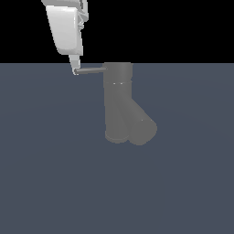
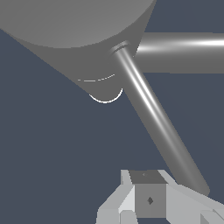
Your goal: Turn on the faucet by rotating a designated handle.
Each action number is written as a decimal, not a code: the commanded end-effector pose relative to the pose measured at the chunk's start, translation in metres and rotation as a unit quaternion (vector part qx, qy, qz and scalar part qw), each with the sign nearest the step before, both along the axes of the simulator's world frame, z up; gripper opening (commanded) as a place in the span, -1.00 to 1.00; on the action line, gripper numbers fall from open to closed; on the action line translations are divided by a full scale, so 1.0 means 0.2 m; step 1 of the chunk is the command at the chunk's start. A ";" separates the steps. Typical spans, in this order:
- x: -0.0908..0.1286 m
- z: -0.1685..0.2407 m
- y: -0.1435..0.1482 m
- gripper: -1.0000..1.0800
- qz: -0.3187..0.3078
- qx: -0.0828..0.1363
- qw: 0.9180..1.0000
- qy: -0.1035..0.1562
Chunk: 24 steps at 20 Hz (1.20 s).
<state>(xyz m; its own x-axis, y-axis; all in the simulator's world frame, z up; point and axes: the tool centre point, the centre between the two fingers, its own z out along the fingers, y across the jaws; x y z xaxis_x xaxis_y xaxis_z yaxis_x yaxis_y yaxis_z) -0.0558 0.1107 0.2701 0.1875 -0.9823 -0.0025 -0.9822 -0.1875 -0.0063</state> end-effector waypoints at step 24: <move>-0.29 0.00 -0.42 -1.00 -0.004 -0.002 1.000 0.003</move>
